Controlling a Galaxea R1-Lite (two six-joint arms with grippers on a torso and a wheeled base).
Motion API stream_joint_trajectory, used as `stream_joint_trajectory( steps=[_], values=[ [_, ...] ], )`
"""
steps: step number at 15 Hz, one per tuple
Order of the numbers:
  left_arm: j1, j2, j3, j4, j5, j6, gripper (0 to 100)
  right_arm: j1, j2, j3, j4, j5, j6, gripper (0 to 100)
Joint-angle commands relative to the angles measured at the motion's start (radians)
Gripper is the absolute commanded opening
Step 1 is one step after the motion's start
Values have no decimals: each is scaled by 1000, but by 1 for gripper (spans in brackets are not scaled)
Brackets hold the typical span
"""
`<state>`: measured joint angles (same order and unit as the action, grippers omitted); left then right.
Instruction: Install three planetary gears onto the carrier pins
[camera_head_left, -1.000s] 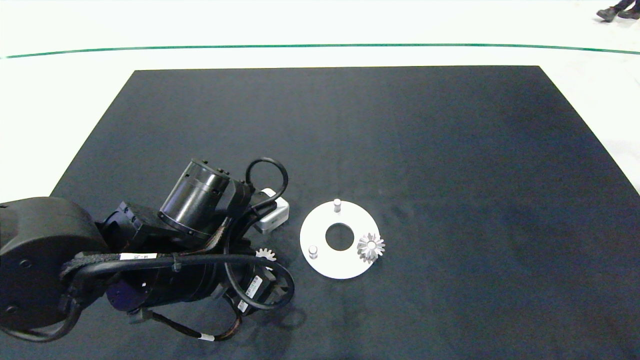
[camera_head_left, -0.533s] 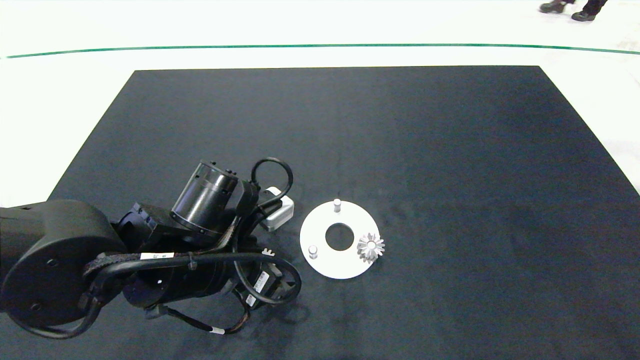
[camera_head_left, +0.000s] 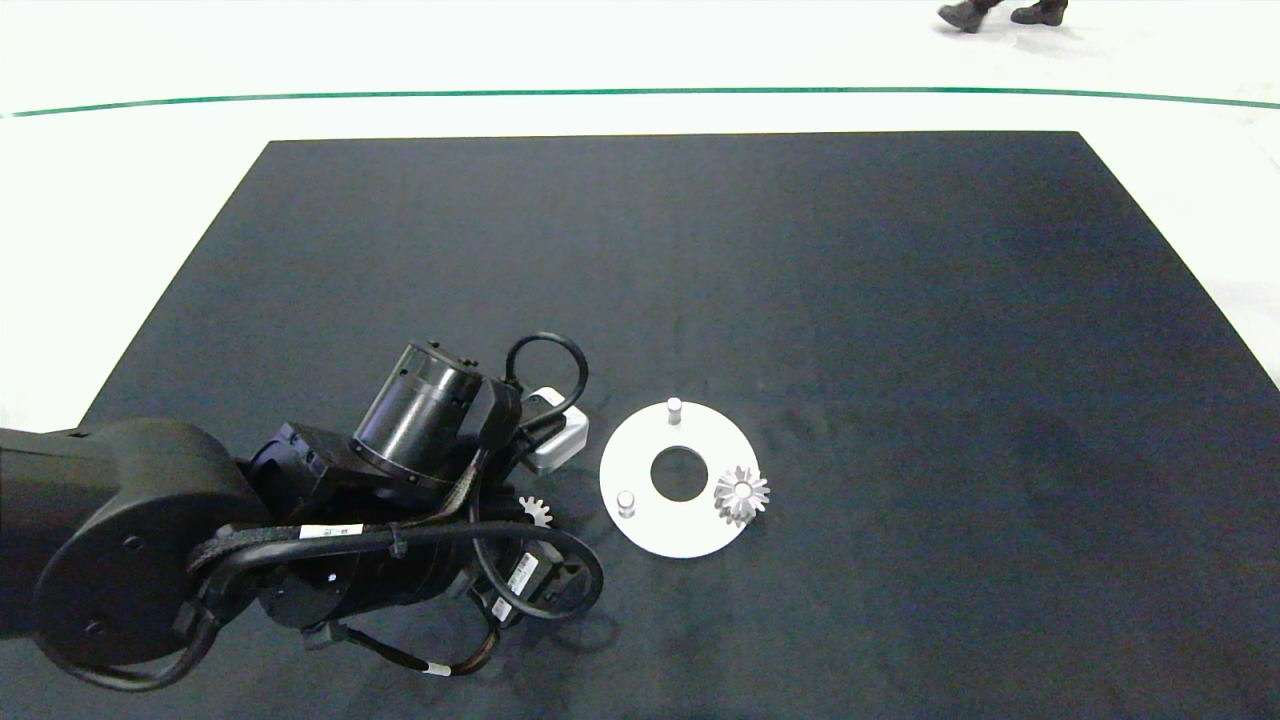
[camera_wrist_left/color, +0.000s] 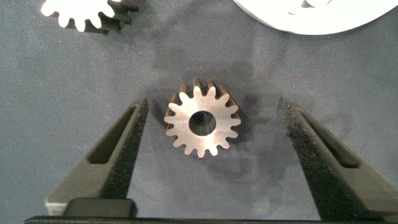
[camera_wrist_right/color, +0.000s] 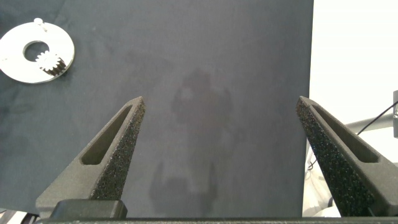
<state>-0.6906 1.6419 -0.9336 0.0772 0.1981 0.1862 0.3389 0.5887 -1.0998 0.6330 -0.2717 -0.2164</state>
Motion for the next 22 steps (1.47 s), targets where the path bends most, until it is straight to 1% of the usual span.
stream_joint_trajectory(
  steps=[1,22],
  values=[
    [0,-5,2,1,3,3,81,5,2,0,4,-1,-1,100],
    [-6,-7,10,1,3,7,38,5,-17,-2,4,-1,-1,100]
  ],
)
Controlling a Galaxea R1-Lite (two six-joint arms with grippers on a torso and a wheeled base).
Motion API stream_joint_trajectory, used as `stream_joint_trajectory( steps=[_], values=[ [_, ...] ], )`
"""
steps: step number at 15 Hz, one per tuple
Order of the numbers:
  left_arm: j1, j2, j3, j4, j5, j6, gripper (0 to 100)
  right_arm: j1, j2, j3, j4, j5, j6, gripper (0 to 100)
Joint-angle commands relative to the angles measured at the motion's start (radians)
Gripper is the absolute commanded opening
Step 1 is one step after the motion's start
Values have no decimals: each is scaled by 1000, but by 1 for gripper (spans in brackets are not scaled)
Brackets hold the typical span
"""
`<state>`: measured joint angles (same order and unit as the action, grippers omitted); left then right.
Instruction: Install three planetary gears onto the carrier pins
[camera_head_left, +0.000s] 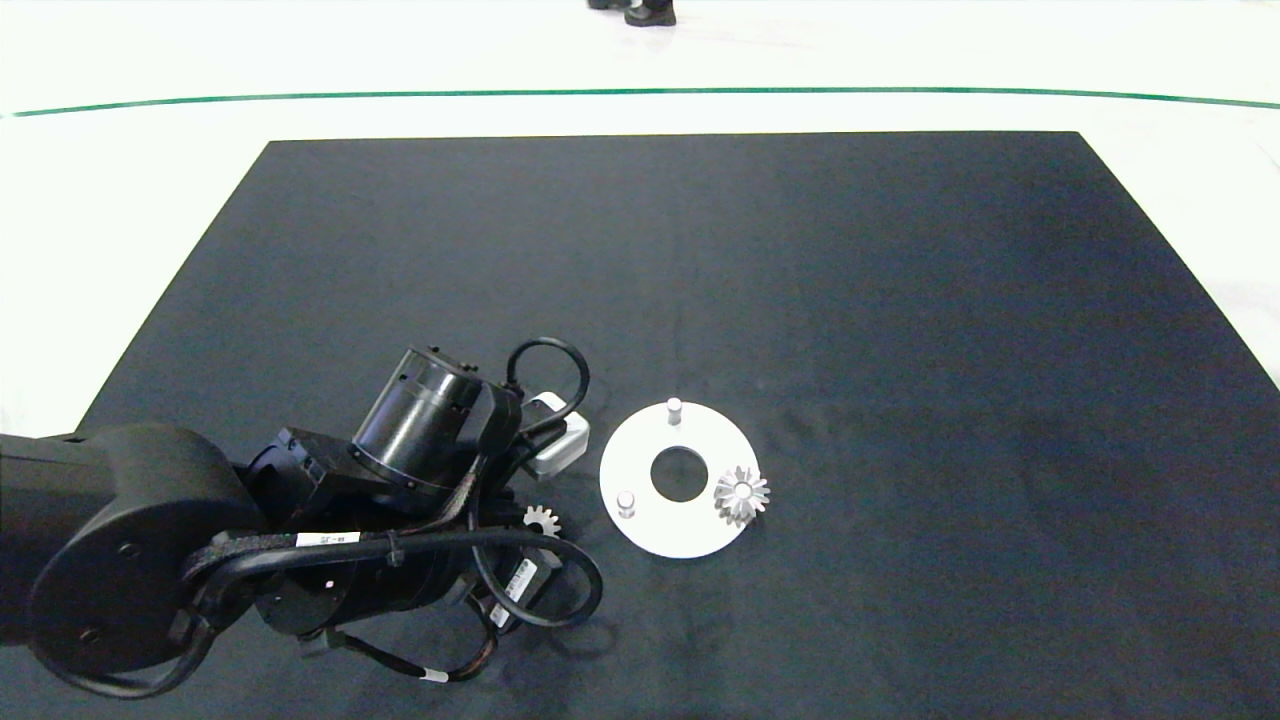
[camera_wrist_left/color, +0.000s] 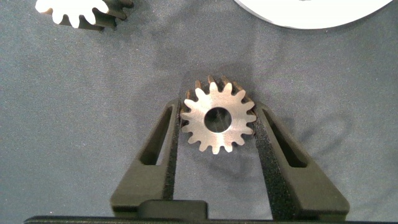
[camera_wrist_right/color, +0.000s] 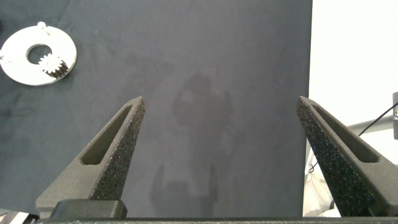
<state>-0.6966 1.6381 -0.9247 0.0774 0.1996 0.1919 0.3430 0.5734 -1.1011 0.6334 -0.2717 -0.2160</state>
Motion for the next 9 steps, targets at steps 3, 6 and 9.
stream_joint_trajectory(
  steps=[3,6,9],
  values=[
    [-1,-4,6,1,3,1,32,1,-1,0,3,-1,-2,100],
    [-3,-12,-5,-5,9,-2,26,1,0,0,2,-1,-2,100],
    [-11,-76,-138,59,11,23,25,1,-1,-2,-1,0,-2,100]
  ],
)
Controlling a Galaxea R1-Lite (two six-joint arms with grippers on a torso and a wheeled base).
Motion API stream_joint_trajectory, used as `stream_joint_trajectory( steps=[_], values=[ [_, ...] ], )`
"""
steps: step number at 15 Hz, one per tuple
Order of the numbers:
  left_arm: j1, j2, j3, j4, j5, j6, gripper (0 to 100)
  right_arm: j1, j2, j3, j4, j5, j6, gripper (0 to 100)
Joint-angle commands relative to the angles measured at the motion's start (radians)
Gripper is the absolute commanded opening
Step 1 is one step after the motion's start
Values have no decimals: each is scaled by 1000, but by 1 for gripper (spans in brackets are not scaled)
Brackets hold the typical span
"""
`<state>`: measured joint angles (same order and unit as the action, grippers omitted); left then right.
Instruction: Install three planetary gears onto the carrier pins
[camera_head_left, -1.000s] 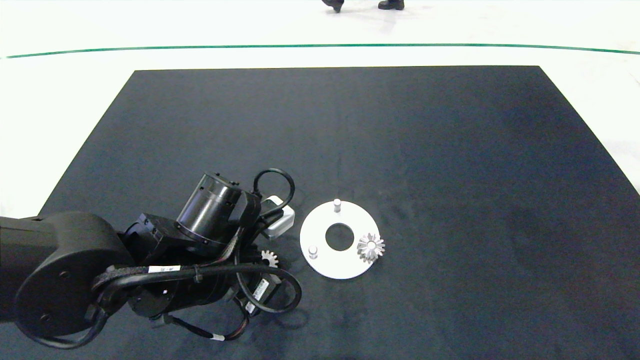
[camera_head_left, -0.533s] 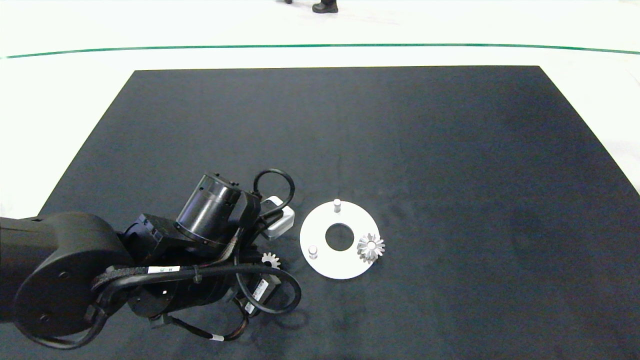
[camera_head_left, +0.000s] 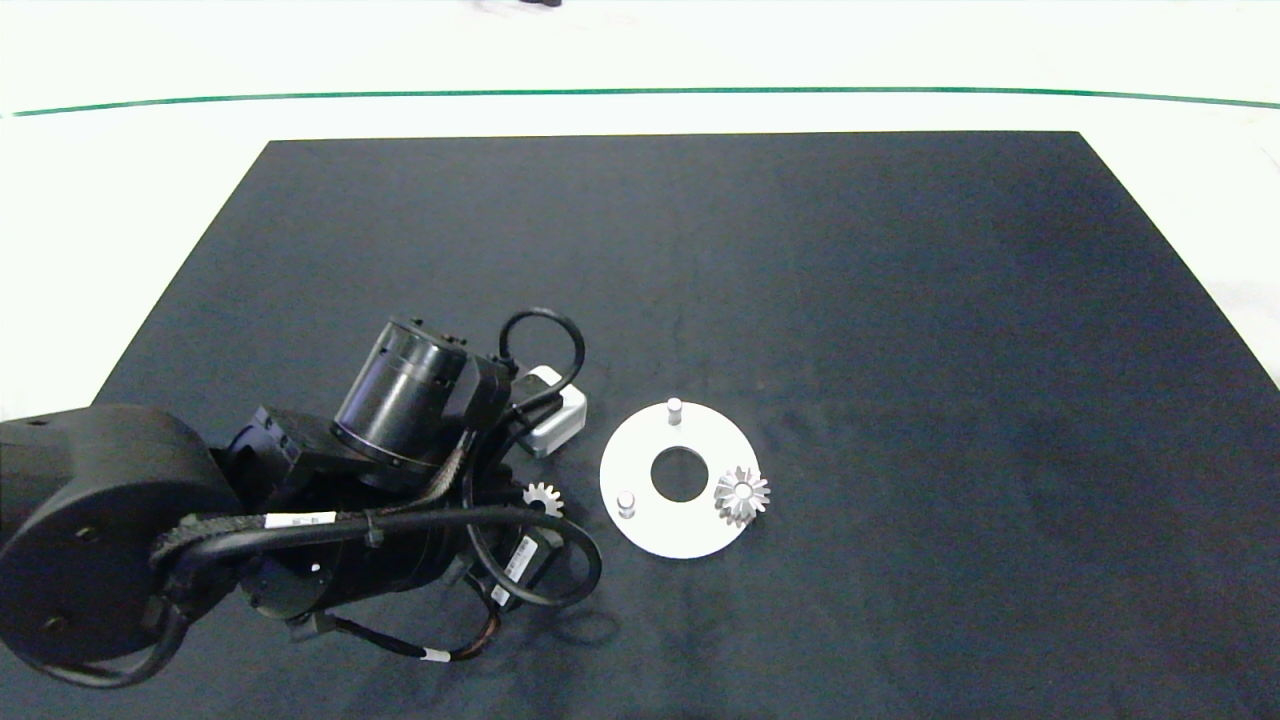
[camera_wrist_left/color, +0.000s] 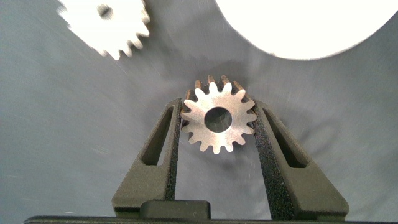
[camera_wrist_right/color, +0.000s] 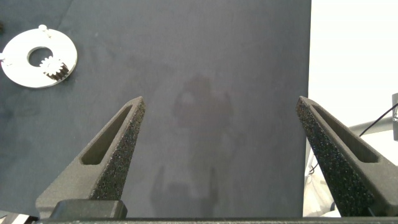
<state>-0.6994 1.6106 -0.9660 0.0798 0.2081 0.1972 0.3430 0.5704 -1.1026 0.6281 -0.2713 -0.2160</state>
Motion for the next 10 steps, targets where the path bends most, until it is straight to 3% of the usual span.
stream_joint_trajectory(
  steps=[1,4,5,7,8,10],
  values=[
    [-31,-58,-160,126,2,21,25,1,-1,0,4,0,-2,100],
    [-114,-51,-290,296,11,22,25,-1,-7,1,4,0,-2,100],
    [-138,-44,-295,295,33,22,25,-1,-9,1,4,0,-2,100],
    [-172,6,-298,291,128,44,25,-1,-15,0,4,0,-2,100],
    [-180,26,-303,281,152,48,25,-2,-15,0,4,-2,-2,100],
    [-189,63,-323,241,152,59,25,-1,-15,0,4,-2,-2,100]
  ],
)
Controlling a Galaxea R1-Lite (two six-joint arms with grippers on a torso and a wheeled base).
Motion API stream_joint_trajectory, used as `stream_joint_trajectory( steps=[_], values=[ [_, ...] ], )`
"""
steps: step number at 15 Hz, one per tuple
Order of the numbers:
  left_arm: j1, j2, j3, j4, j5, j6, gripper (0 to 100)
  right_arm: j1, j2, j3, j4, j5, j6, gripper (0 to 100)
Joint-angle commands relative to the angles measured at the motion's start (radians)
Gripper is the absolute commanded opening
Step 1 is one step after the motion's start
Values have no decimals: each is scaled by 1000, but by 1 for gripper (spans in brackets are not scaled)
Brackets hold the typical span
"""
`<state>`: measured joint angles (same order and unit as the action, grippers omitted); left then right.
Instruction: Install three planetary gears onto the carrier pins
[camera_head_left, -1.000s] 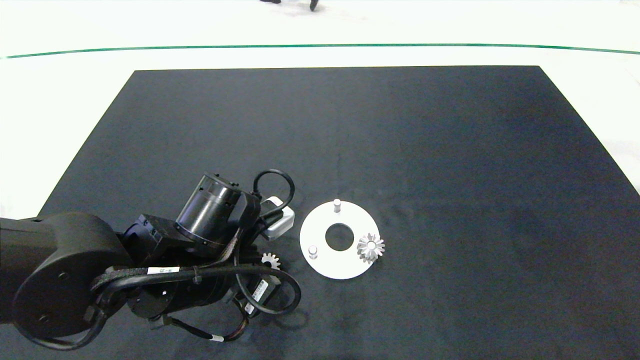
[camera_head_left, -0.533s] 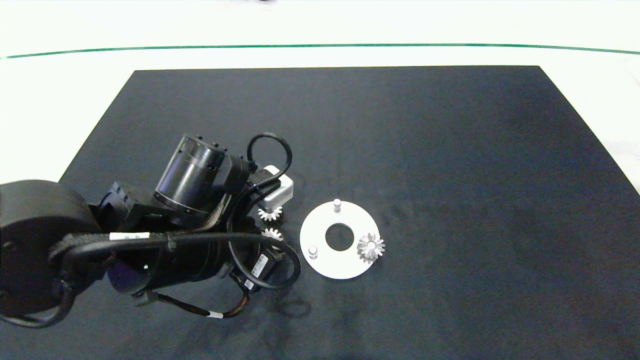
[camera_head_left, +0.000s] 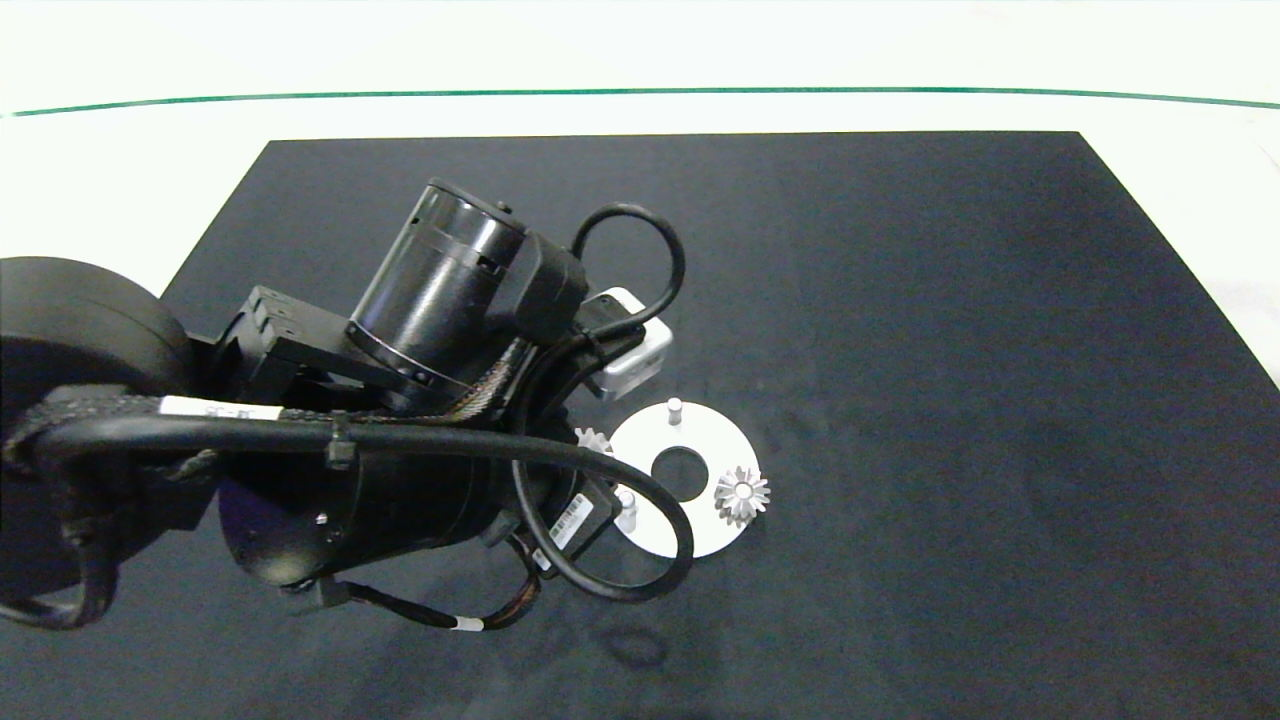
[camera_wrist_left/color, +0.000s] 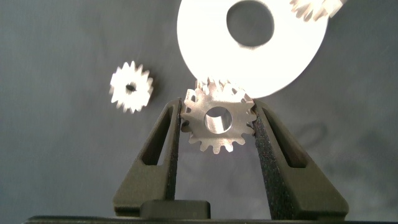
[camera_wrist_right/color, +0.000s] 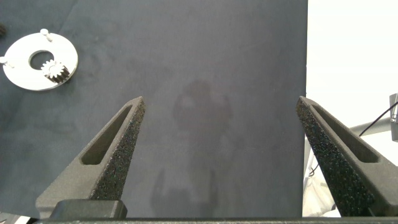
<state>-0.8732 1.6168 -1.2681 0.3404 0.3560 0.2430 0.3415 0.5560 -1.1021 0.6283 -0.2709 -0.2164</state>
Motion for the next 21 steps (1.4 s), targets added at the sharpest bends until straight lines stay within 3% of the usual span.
stream_joint_trajectory(
  steps=[1,21],
  values=[
    [-13,71,-30,-29,5,27,25,1,-1,-1,4,-2,-1,100],
    [-23,150,-4,-29,6,25,25,1,-16,-4,2,-2,-3,100]
  ],
)
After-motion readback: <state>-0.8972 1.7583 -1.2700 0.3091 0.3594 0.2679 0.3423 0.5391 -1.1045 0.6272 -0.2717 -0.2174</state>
